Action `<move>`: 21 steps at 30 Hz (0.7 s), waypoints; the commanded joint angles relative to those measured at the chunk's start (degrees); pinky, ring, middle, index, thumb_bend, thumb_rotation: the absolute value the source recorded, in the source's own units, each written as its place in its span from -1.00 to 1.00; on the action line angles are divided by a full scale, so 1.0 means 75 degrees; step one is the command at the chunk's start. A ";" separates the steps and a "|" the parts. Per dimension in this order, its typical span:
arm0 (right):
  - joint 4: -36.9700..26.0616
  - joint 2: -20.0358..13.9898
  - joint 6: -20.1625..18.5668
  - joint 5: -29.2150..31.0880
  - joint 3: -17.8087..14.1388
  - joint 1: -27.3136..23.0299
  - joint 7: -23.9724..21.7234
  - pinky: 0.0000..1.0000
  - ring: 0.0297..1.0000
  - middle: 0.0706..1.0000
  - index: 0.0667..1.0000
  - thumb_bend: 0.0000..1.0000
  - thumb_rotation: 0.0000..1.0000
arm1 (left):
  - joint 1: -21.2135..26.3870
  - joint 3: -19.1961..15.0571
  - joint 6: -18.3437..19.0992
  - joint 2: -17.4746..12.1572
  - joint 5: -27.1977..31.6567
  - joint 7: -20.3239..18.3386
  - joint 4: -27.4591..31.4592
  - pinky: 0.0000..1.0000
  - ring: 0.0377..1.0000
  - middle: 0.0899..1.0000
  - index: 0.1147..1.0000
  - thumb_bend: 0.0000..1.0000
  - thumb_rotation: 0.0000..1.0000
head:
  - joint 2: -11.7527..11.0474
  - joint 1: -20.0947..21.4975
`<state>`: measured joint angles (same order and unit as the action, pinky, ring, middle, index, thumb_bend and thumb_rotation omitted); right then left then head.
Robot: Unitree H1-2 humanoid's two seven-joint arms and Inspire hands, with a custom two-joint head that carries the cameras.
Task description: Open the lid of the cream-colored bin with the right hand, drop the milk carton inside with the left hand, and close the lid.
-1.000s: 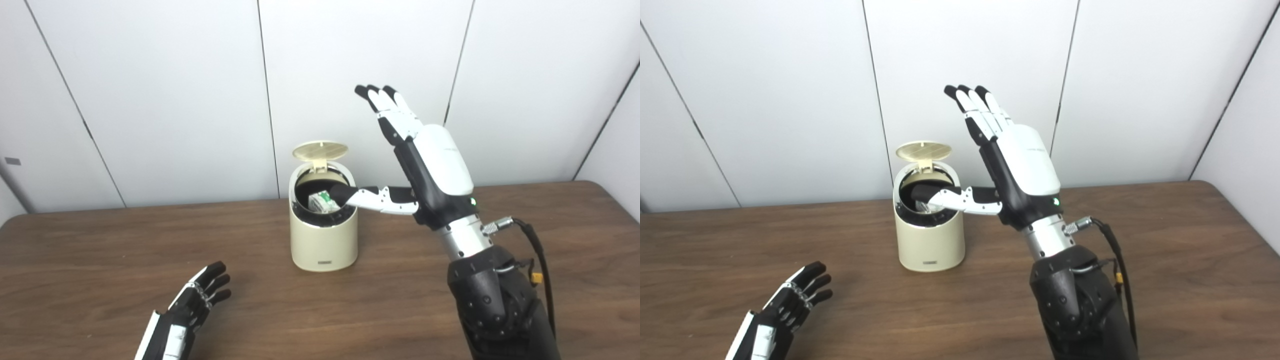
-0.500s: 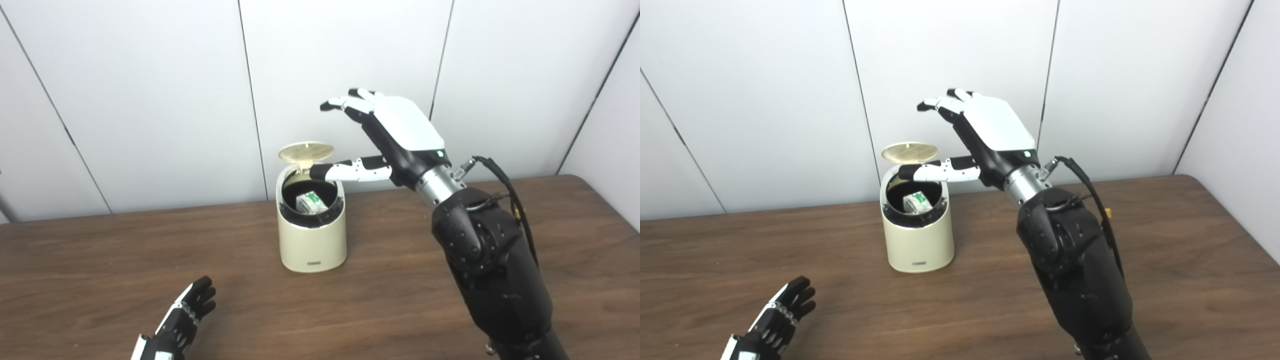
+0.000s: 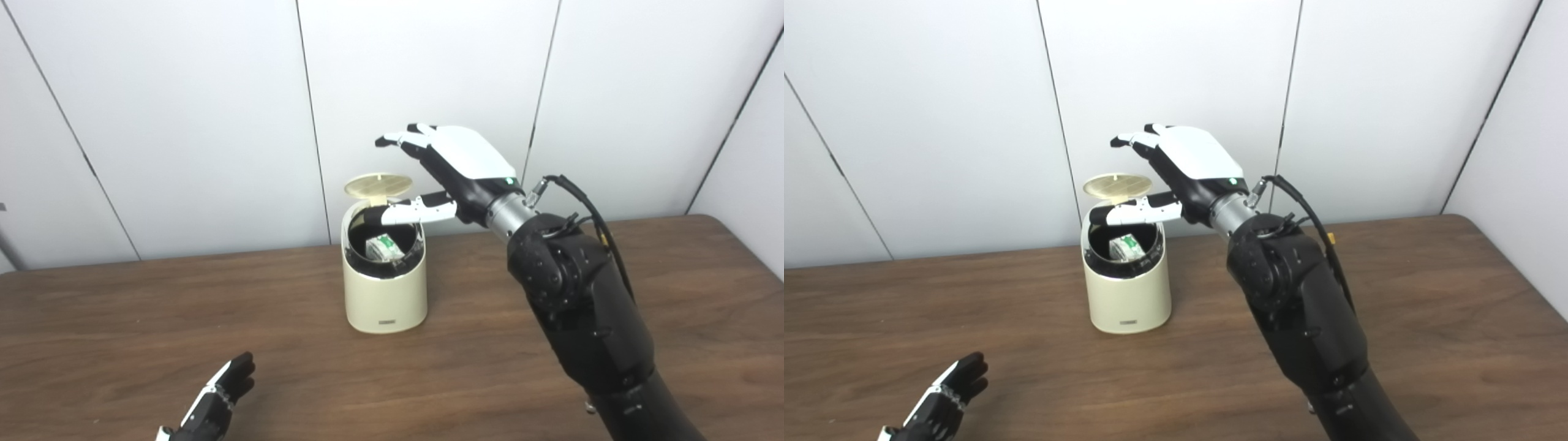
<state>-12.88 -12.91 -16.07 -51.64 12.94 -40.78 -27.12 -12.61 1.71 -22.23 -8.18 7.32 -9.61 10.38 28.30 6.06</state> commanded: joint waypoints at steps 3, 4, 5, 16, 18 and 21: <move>0.0149 0.0029 0.0099 0.0213 -0.0015 -0.0126 0.0359 0.93 0.94 0.76 0.69 0.57 0.66 | -0.0250 0.0063 -0.0279 0.0219 -0.0100 0.0057 -0.0238 0.80 0.82 0.84 0.81 0.29 0.79 | -0.0001 -0.0041; 0.0221 0.0031 0.0134 0.0268 0.0007 -0.0125 0.0375 0.96 0.94 0.76 0.69 0.57 0.66 | -0.0247 0.0070 -0.0307 0.0231 -0.0131 0.0053 -0.0252 0.79 0.81 0.84 0.81 0.30 0.79 | -0.0001 -0.0056; 0.0263 0.0024 0.0160 0.0306 0.0025 -0.0127 0.0389 0.98 0.95 0.76 0.69 0.56 0.64 | -0.0246 0.0075 -0.0326 0.0240 -0.0153 0.0050 -0.0261 0.79 0.81 0.84 0.82 0.33 0.79 | -0.0001 -0.0063; 0.0426 -0.0048 0.0246 0.0429 0.0342 0.0144 0.0454 1.00 0.93 0.74 0.67 0.57 0.60 | -0.0245 0.0161 -0.0574 0.0339 -0.0376 0.0043 -0.0269 0.72 0.78 0.82 0.82 0.23 0.79 | 0.0085 -0.0148; 0.0304 -0.0082 0.0297 0.0471 0.0369 0.0307 0.0468 1.00 0.91 0.73 0.66 0.56 0.60 | -0.0230 0.0173 -0.0603 0.0359 -0.0373 0.0035 -0.0298 0.71 0.77 0.82 0.82 0.24 0.78 | 0.0113 -0.0154; 0.0116 -0.0150 0.0297 0.0492 0.0413 0.0511 0.0411 1.00 0.91 0.73 0.65 0.56 0.64 | -0.0232 0.0182 -0.0606 0.0395 -0.0469 0.0075 -0.0279 0.70 0.77 0.82 0.83 0.24 0.79 | 0.0160 -0.0161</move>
<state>-10.01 -13.16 -15.06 -48.27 16.08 -35.75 -24.78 -12.66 2.14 -25.41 -7.39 4.31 -9.54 10.32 29.27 4.83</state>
